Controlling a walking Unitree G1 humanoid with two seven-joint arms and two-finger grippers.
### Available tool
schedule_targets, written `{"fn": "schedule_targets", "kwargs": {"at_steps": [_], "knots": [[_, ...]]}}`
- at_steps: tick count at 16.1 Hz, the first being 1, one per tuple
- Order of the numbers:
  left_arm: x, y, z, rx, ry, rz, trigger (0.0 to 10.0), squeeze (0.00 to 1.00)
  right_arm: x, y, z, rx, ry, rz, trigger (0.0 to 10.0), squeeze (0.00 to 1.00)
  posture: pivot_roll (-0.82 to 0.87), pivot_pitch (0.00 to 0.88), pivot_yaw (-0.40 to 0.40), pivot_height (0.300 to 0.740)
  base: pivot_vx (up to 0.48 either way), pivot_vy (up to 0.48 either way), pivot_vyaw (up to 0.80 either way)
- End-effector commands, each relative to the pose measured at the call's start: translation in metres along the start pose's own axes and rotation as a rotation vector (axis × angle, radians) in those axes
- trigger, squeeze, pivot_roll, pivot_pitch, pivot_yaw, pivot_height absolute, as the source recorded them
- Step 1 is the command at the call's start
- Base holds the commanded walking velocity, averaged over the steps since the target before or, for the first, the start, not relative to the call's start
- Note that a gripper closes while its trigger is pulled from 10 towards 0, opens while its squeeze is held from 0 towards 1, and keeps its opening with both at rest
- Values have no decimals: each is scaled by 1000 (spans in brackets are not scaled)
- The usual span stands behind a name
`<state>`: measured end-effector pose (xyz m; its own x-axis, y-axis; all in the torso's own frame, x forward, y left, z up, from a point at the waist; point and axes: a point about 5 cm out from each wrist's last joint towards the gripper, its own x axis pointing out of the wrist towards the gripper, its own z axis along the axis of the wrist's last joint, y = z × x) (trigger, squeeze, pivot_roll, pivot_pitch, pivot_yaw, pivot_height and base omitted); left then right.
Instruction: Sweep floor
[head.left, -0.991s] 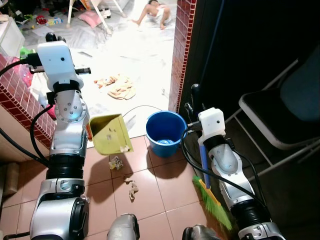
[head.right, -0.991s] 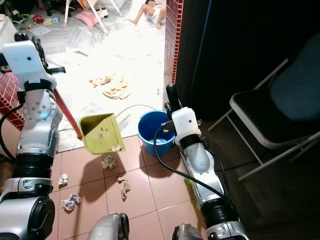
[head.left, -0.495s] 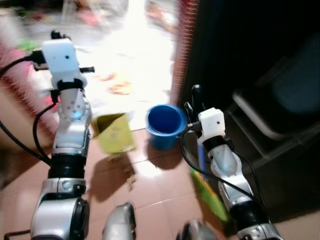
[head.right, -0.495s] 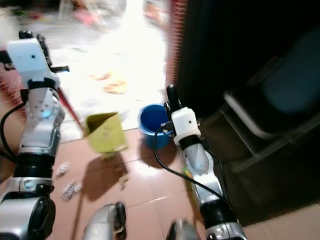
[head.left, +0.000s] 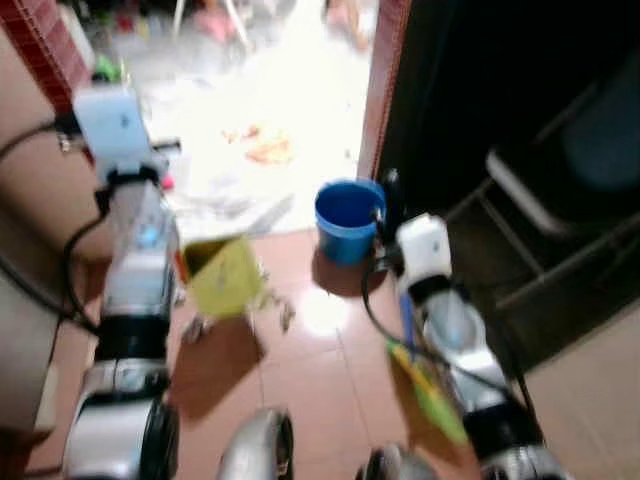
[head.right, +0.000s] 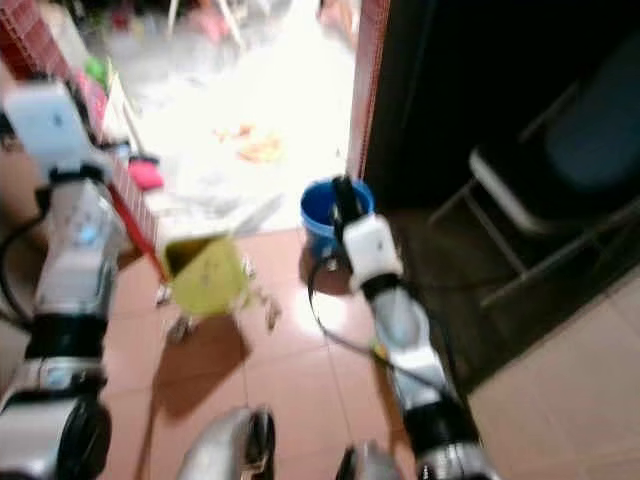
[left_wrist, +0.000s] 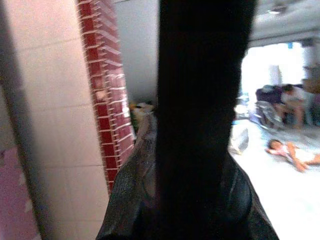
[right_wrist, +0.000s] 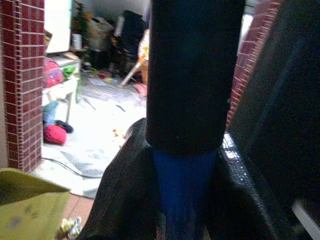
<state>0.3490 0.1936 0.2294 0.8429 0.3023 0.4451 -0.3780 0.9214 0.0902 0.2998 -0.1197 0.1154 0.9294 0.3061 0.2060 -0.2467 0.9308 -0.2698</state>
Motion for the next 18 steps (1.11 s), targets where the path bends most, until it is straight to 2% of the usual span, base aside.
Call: {"fn": "schedule_targets", "kwargs": {"at_steps": [1, 4, 7, 11, 13, 14, 15, 16, 17, 18], "knots": [[7, 1, 24, -13, -110, 7, 10000, 0, 5, -1, 9, -16, -39, 8, 10000, 0, -56, 27, 28, 740, -240, 0, 0], [5, 2, 19, -5, -96, 4, 10000, 0, 4, -1, 8, -15, -35, 10, 10000, 0, -56, 30, 27, 740, -80, 0, 0], [0, 2, 6, -21, -34, 7, 10000, 0, 3, -1, 7, -16, -31, 14, 10000, 0, -59, 35, 28, 740, 0, 0, 0], [-25, 3, -45, -70, 192, 8, 10000, 0, 0, -1, 4, -11, -10, 20, 10000, 0, -63, 41, 28, 740, 0, 0, 0], [-41, 5, -72, -38, 283, 16, 10000, 0, -1, 0, 1, 5, 8, 20, 10000, 0, -64, 47, 31, 740, 0, 0, 0], [-48, 8, -80, -7, 280, 29, 10000, 0, -2, 0, 1, 8, 10, 21, 10000, 0, -64, 47, 31, 740, 0, 0, 0], [-47, 5, -77, 48, 221, -6, 10000, 0, -2, 1, 1, 10, 10, 22, 10000, 0, -67, 48, 31, 740, 0, 0, 0], [-45, 4, -75, 53, 201, -9, 10000, 0, -2, 1, 1, 11, 10, 23, 10000, 0, -67, 48, 31, 740, 0, 0, 0], [-36, -2, -66, 67, 142, -9, 10000, 0, -2, 1, 2, 13, 9, 23, 10000, 0, -68, 49, 32, 740, 0, 0, 0], [-28, -8, -54, 90, 78, 3, 10000, 149, -1, 2, 2, 13, 9, 23, 10000, 0, -69, 46, 33, 740, 0, 0, 0]]}}
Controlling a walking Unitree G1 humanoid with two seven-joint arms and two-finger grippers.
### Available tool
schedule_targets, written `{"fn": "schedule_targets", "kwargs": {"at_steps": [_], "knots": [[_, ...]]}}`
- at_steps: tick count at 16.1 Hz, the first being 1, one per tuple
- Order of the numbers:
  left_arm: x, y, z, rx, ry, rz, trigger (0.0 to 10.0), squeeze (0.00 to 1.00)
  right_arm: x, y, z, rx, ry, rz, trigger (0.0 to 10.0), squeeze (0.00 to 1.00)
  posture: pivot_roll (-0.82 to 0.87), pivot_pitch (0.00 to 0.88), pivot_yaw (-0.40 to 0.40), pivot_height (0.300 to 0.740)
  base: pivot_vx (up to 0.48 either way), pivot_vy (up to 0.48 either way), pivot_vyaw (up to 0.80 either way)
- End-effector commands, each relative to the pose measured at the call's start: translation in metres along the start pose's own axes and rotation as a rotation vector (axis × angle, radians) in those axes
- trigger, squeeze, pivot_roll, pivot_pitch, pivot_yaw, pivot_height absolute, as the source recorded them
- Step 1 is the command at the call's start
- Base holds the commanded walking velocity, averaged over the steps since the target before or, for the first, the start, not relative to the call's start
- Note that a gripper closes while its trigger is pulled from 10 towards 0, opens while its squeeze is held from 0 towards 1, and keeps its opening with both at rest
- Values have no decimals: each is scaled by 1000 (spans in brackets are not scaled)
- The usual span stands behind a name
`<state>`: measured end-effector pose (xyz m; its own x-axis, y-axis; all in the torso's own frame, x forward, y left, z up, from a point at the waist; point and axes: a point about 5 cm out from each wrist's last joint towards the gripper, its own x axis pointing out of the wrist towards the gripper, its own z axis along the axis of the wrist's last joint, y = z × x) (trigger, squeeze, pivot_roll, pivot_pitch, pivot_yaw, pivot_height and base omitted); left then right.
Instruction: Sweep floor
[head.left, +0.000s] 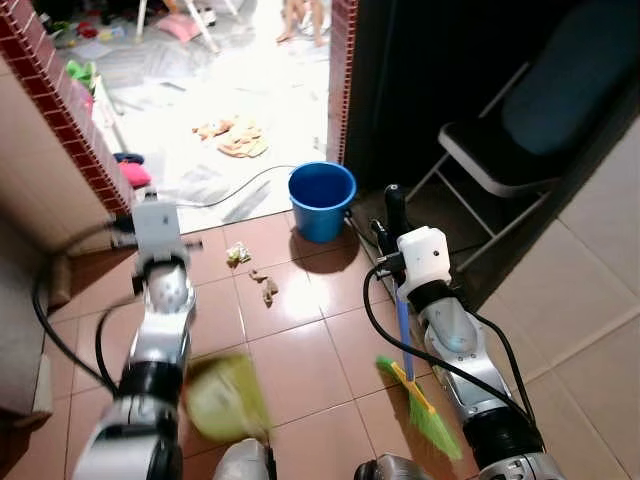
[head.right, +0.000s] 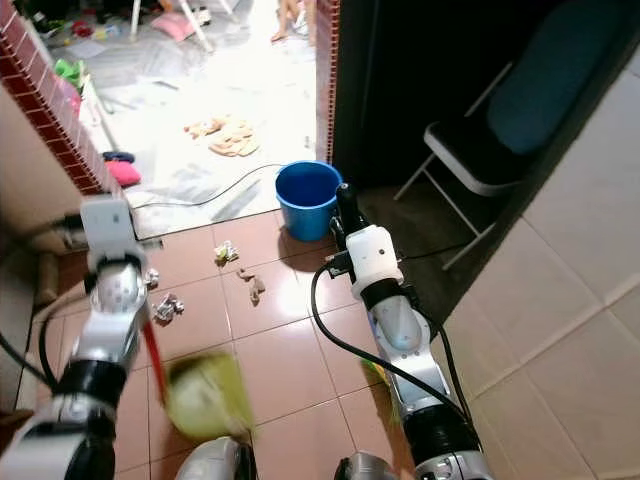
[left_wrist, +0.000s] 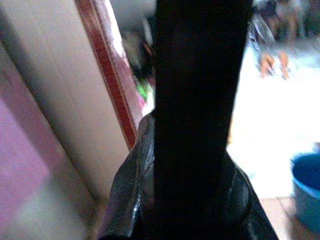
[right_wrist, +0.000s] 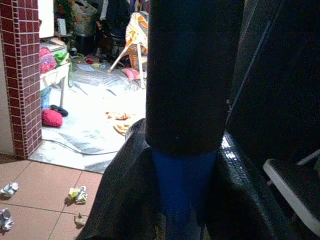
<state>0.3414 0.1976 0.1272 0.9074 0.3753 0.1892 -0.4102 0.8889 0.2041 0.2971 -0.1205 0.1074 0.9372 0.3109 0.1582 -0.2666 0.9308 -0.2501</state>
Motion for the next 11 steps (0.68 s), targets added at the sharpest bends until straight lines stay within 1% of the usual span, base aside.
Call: {"fn": "schedule_targets", "kwargs": {"at_steps": [1, 2, 3, 4, 5, 6, 7, 8, 9, 10, 11], "knots": [[18, -5, 55, 1, -267, 36, 10000, 278, 3, 0, 9, -10, -37, 7, 10000, 0, -70, 44, 33, 740, 0, 0, 0], [26, -11, 71, 23, -330, 54, 10000, 431, 4, 1, 9, -9, -39, 7, 10000, 0, -79, 39, 38, 740, 0, 0, 0], [29, -16, 82, 57, -395, 62, 10000, 435, 4, 1, 10, -9, -42, 7, 10000, 0, -81, 39, 39, 740, 0, 0, 0], [29, -23, 93, 93, -464, 49, 10000, 435, 4, 1, 10, -8, -44, 5, 10000, 0, -86, 38, 41, 740, 0, 0, 0], [19, -46, 111, 172, -633, -48, 10000, 424, 3, 0, 11, -11, -48, 1, 10000, 0, -90, 36, 46, 740, 0, 0, 0], [-2, -77, 117, 198, -760, -255, 10000, 400, 2, -1, 10, -13, -46, -5, 10000, 0, -92, 35, 49, 740, 0, 0, 0], [-14, -90, 114, 210, -789, -351, 10000, 380, 1, -2, 10, -14, -46, -8, 10000, 0, -94, 35, 54, 740, 0, 0, 0], [-29, -103, 106, 249, -832, -476, 10000, 384, 1, -2, 10, -14, -47, -13, 10000, 0, -95, 35, 55, 740, 0, 0, 0], [-44, -113, 89, 330, -868, -592, 10000, 373, 2, -2, 11, -15, -48, -19, 10000, 0, -94, 37, 57, 740, 0, 0, 0], [-51, -116, 77, 381, -891, -648, 10000, 329, 1, -2, 11, -16, -48, -21, 10000, 0, -95, 38, 56, 740, 0, 0, 0], [-53, -115, 70, 403, -890, -664, 10000, 255, 1, -2, 11, -16, -48, -21, 10000, 0, -95, 38, 56, 740, 0, 0, 0]]}}
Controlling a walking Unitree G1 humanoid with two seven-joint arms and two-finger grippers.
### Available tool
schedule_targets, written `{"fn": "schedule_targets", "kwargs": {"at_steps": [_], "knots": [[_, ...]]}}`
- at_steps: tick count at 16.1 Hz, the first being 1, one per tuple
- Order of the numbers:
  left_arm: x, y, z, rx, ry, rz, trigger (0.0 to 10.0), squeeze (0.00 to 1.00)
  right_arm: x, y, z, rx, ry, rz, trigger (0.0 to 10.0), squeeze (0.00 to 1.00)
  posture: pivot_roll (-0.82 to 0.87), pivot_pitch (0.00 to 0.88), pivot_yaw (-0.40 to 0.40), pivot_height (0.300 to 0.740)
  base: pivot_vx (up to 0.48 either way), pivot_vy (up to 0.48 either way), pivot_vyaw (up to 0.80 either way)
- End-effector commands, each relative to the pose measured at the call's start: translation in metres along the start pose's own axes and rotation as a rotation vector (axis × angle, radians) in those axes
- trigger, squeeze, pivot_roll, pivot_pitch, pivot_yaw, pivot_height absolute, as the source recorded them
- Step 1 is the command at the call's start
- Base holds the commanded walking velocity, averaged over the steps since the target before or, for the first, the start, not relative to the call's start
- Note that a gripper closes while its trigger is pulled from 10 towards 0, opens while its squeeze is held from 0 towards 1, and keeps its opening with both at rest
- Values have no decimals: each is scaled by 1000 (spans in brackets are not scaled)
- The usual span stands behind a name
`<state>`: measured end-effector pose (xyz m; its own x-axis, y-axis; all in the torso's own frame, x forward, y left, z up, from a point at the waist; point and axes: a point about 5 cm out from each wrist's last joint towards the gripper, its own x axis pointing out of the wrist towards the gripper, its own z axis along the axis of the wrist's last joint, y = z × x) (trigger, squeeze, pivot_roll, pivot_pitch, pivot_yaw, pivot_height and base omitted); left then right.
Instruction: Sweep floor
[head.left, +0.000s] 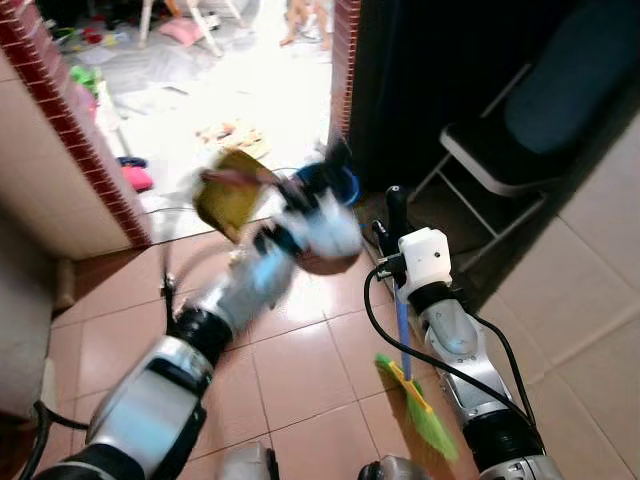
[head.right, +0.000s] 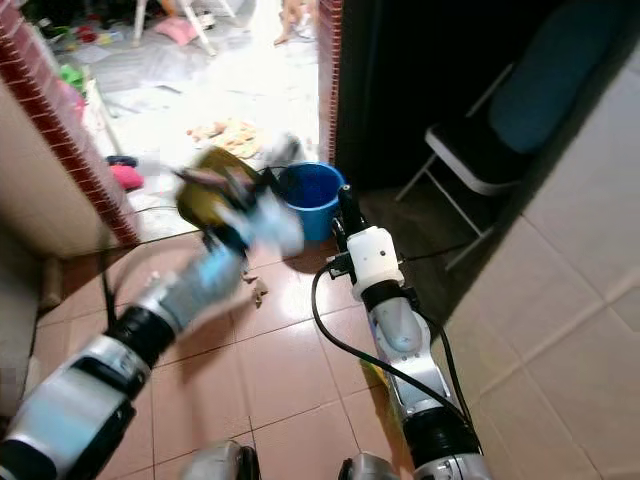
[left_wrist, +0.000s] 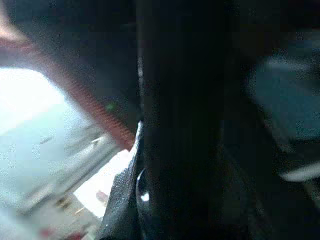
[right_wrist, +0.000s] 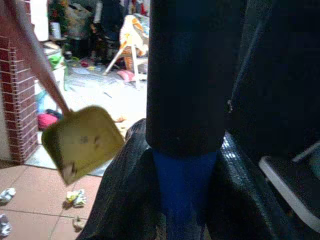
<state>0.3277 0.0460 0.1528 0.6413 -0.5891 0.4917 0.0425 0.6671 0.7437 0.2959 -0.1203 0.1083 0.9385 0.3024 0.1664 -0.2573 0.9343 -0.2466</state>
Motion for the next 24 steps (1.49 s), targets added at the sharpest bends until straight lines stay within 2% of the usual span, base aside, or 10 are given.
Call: {"fn": "schedule_targets", "kwargs": {"at_steps": [1, 2, 7, 9, 11, 16, 18, 21, 23, 24], "knots": [[-1, 15, -11, 99, 16, 14, 10000, 149, 2, -3, 10, -19, -43, -12, 10000, 0, -95, 38, 56, 740, 0, 0, 0], [0, 22, -15, 119, 22, 42, 10000, 0, 2, -4, 10, -20, -43, -13, 10000, 0, -96, 40, 53, 740, 0, 0, 0], [10, 65, -25, 148, 57, 230, 10000, 0, 3, -4, 10, -25, -42, -4, 10000, 0, -90, 38, 47, 740, 0, 0, 0], [12, 84, -27, 9, 134, 385, 10000, 0, 3, -4, 9, -27, -40, -5, 10000, 0, -92, 40, 49, 740, 0, 0, 0], [0, 94, -41, -202, 327, 576, 10000, 0, 1, -4, 8, -25, -35, -6, 10000, 0, -91, 39, 50, 740, 0, 0, 0], [-47, 85, -45, -237, 468, 583, 10000, 0, 0, -2, 1, -13, 7, 8, 10000, 0, -60, 47, 38, 740, 0, 0, 0], [-72, 64, -57, -259, 637, 519, 10000, 0, 1, 0, -5, 1, 46, 6, 10000, 0, -54, 40, 42, 740, 0, 0, 0], [-102, 36, -73, -453, 886, 501, 10000, 0, 3, -4, -11, 84, 77, -65, 10000, 0, -51, 3, 50, 740, 0, 0, 0], [-111, 16, -78, -579, 953, 467, 10000, 0, 7, -8, -16, 130, 110, -113, 10000, 0, -47, 0, 54, 740, 0, 0, 0], [-109, 13, -77, -578, 930, 456, 10000, 0, 8, -10, -19, 136, 129, -122, 10000, 0, -47, 0, 52, 740, 0, 0, 0]]}}
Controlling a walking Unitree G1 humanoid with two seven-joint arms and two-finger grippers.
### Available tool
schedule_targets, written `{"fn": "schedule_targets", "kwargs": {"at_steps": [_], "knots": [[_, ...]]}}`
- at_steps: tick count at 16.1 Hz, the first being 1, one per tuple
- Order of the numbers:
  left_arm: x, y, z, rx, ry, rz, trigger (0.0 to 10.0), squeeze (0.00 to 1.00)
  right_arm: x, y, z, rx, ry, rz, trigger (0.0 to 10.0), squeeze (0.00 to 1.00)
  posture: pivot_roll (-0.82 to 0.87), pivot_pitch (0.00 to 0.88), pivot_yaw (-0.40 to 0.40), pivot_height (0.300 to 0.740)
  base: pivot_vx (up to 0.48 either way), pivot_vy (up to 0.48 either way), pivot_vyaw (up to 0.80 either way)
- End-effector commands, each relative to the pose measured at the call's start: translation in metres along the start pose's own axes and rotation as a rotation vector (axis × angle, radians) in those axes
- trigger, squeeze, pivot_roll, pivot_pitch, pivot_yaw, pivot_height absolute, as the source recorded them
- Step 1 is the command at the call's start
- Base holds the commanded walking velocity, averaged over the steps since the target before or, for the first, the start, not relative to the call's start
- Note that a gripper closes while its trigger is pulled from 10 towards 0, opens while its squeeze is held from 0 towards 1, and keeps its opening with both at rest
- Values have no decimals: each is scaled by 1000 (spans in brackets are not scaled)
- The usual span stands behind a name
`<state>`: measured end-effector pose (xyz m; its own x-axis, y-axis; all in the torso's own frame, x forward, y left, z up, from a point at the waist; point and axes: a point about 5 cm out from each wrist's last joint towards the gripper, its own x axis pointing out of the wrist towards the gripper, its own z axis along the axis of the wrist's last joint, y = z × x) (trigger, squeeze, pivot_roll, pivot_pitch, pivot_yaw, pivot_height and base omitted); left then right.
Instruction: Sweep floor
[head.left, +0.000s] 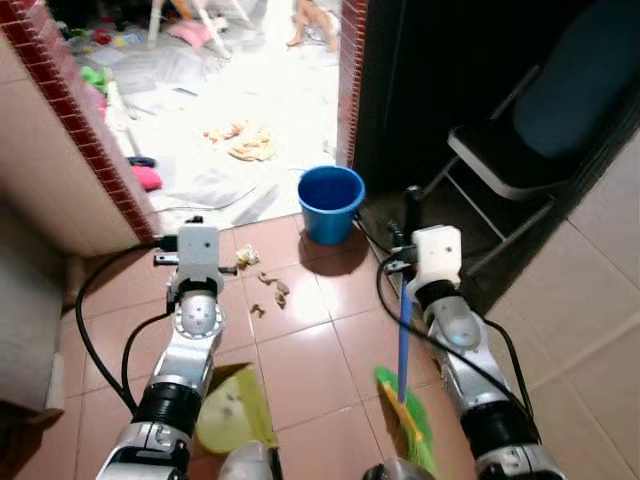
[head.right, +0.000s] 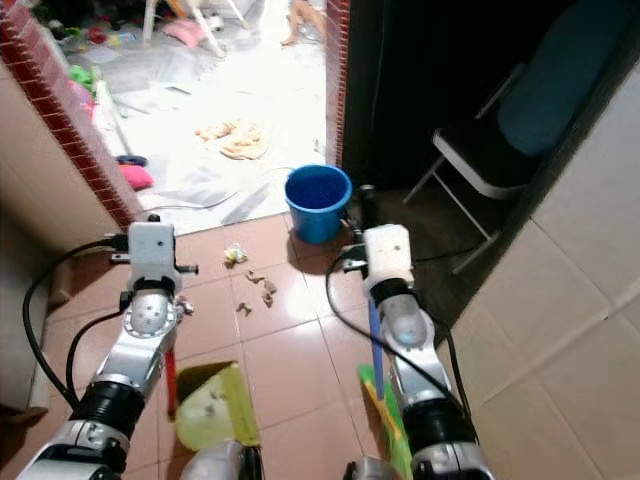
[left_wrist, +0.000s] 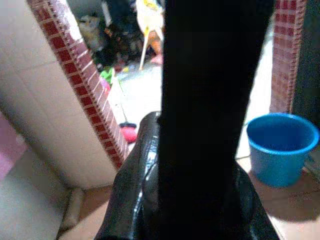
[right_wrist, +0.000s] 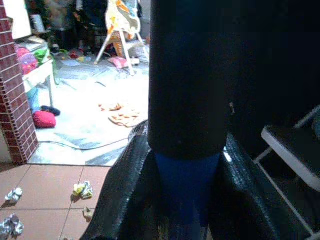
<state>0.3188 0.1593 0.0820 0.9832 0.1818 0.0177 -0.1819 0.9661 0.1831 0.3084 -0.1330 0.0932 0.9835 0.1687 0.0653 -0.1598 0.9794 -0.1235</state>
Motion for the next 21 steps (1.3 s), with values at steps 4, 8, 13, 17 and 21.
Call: {"fn": "schedule_targets", "kwargs": {"at_steps": [4, 8, 13, 17, 21], "knots": [[0, -13, -3, -53, 1, -41, 10000, 0, 1, -3, -8, 58, 56, -21, 10000, 0, -40, 0, 29, 740, 0, 0, 0], [12, -7, 13, -87, -48, -3, 10000, 0, -4, 2, -10, 68, 57, -16, 10000, 0, -56, 0, 43, 740, 0, 0, 0], [-11, -31, -23, -205, 123, -153, 10000, 0, -11, -8, -16, 186, 48, -136, 10000, 0, -71, 0, 81, 740, 0, 0, 0], [-26, -54, -32, -201, 151, -236, 10000, 0, -15, -13, -19, 202, 50, -152, 10000, 0, -81, 0, 77, 740, 0, 0, 0], [-36, -58, -40, -161, 170, -271, 10000, 0, -23, -17, -19, 128, 40, -137, 10000, 0, -94, 0, 66, 740, 0, 0, 0]]}}
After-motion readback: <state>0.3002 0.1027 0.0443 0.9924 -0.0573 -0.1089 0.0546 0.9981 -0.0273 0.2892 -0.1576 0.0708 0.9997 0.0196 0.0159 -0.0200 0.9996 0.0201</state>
